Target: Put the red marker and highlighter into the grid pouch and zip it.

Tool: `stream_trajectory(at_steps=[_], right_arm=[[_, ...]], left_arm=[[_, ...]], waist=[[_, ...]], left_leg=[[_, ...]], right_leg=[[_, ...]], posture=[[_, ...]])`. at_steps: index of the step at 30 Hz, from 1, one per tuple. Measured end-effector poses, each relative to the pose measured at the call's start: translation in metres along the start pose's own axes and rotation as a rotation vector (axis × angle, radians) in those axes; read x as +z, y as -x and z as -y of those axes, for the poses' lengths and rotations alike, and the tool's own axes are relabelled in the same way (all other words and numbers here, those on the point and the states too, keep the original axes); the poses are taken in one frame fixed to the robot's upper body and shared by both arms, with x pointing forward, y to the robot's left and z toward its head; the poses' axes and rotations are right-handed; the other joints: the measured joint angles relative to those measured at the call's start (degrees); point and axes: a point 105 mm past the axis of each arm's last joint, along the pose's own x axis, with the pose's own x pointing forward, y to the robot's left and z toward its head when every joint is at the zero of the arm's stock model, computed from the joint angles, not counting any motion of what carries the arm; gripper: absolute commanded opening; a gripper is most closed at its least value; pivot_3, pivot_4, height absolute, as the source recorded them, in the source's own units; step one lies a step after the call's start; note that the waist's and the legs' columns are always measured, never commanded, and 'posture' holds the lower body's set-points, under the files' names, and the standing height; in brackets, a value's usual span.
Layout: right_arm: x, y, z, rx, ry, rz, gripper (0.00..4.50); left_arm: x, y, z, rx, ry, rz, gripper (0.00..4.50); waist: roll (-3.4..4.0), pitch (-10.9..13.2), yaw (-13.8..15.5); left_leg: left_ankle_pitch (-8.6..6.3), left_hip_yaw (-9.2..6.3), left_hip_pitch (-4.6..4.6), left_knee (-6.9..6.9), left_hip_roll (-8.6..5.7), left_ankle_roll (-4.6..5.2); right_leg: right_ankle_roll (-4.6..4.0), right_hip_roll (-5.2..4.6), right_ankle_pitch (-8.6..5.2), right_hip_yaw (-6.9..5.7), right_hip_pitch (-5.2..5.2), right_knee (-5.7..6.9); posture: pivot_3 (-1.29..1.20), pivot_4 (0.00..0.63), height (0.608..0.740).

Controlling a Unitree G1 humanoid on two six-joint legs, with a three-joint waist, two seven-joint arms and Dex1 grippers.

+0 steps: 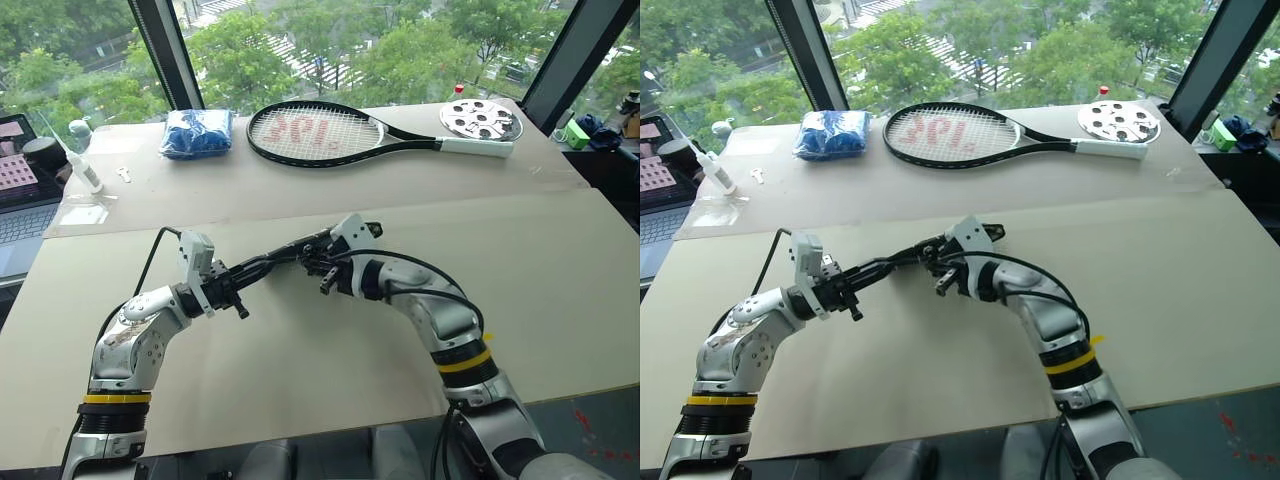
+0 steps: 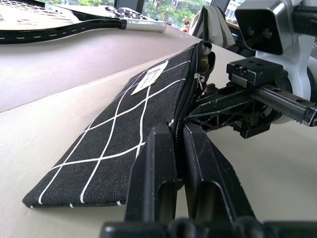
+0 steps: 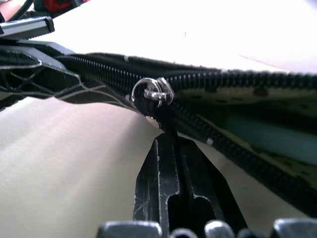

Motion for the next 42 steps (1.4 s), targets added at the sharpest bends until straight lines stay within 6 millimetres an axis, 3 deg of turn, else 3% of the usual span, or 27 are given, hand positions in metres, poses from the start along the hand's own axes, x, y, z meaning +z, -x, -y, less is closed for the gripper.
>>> stream_trajectory(at_steps=[3, 7, 14, 18, 19, 21, 27, 29, 32, 36, 40, 42], right_arm=[[-0.002, 0.003, 0.001, 0.006, 0.009, -0.010, 0.03], [-0.008, 0.023, 0.011, 0.019, 0.065, -0.063, 0.03], [-0.020, 0.099, 0.092, -0.200, 0.222, -0.213, 0.03], [-0.013, 0.107, 0.105, -0.207, 0.264, -0.200, 0.03], [-0.011, 0.108, 0.107, -0.206, 0.265, -0.190, 0.65], [-0.013, 0.116, 0.114, -0.234, 0.233, -0.185, 1.10], [-0.016, 0.114, 0.087, -0.095, 0.096, -0.130, 3.19], [-0.021, 0.126, 0.070, 0.014, -0.016, -0.136, 3.19], [-0.019, 0.161, 0.055, 0.119, -0.133, -0.153, 3.19], [-0.004, 0.204, 0.057, 0.087, -0.163, -0.095, 3.19], [-0.025, 0.235, 0.041, 0.059, -0.184, -0.128, 3.19], [-0.032, 0.240, 0.039, 0.041, -0.193, -0.133, 3.19]], left_arm=[[0.000, 0.000, 0.000, 0.000, 0.000, -0.001, 0.00], [-0.002, -0.001, 0.002, -0.003, 0.001, -0.004, 0.00], [-0.004, -0.001, 0.005, -0.009, 0.002, -0.009, 0.00], [-0.005, -0.005, 0.010, -0.032, 0.005, -0.013, 0.00], [-0.006, -0.005, 0.010, -0.033, 0.005, -0.014, 0.00], [-0.005, -0.004, 0.008, -0.024, 0.002, -0.014, 0.00], [-0.005, -0.003, 0.008, -0.033, -0.005, -0.023, 0.00], [-0.007, -0.006, 0.011, -0.056, -0.013, -0.039, 0.00], [-0.015, -0.010, 0.019, -0.109, -0.036, -0.087, 0.00], [-0.026, -0.018, 0.033, -0.194, -0.078, -0.134, 0.00], [-0.030, -0.025, 0.040, -0.281, -0.159, -0.171, 0.00], [-0.034, -0.026, 0.042, -0.304, -0.179, -0.183, 0.00]], waist=[[0.00, 0.00, 0.00], [0.00, 0.00, 0.24], [-0.01, 0.00, 0.25], [-0.01, 0.00, -0.26], [-0.01, 0.00, -0.16], [-0.01, 0.01, 0.15], [-0.01, 0.01, 0.53], [0.00, 0.02, 1.16], [0.01, 0.03, 1.98], [0.00, 0.04, 2.20], [0.00, 0.03, 2.45], [0.01, 0.03, 2.11]], left_leg=[[0.00, 0.00, -0.01, 0.01, 0.00, 0.00], [0.00, 0.01, -0.02, 0.01, -0.02, 0.00], [-0.01, 0.12, 0.01, -0.01, 0.02, 0.01], [-0.02, 0.30, 0.01, -0.02, 0.16, 0.03], [-0.02, 0.31, 0.01, -0.02, 0.16, 0.03], [-0.02, 0.32, -0.02, 0.01, 0.14, 0.03], [-0.02, 0.33, -0.02, 0.01, 0.15, 0.04], [-0.03, 0.32, -0.03, 0.01, 0.15, 0.06], [-0.06, 0.35, -0.04, 0.03, 0.12, 0.11], [-0.08, 0.41, 0.01, 0.03, 0.17, 0.13], [-0.08, 0.53, 0.02, 0.04, 0.23, 0.14], [-0.09, 0.78, 0.06, 0.07, 0.23, 0.16]], right_leg=[[0.00, 0.00, 0.00, 0.00, 0.00, -0.01], [0.00, -0.01, 0.00, 0.00, 0.02, -0.03], [0.01, 0.01, 0.01, 0.00, 0.08, -0.09], [-0.03, 0.05, 0.03, 0.02, 0.07, -0.12], [-0.03, 0.05, 0.04, 0.01, 0.07, -0.13], [-0.03, 0.04, 0.04, 0.01, 0.08, -0.15], [-0.03, 0.04, 0.05, 0.01, 0.09, -0.15], [-0.03, 0.04, 0.05, 0.00, 0.10, -0.18], [-0.02, 0.02, 0.05, 0.00, 0.13, -0.21], [-0.02, 0.05, 0.05, -0.01, 0.21, -0.17], [-0.02, 0.07, 0.05, -0.02, 0.23, -0.15], [0.00, 0.06, 0.16, 0.10, 0.23, -0.16]], posture=[[0.00, 0.150, 0.740], [0.00, 0.150, 0.740], [0.00, 0.150, 0.740], [0.00, 0.150, 0.740], [0.00, 0.150, 0.740], [0.00, 0.150, 0.740], [0.00, 0.150, 0.740], [0.00, 0.150, 0.740], [0.00, 0.150, 0.740], [0.00, 0.150, 0.740], [0.00, 0.150, 0.740], [0.00, 0.150, 0.740]])
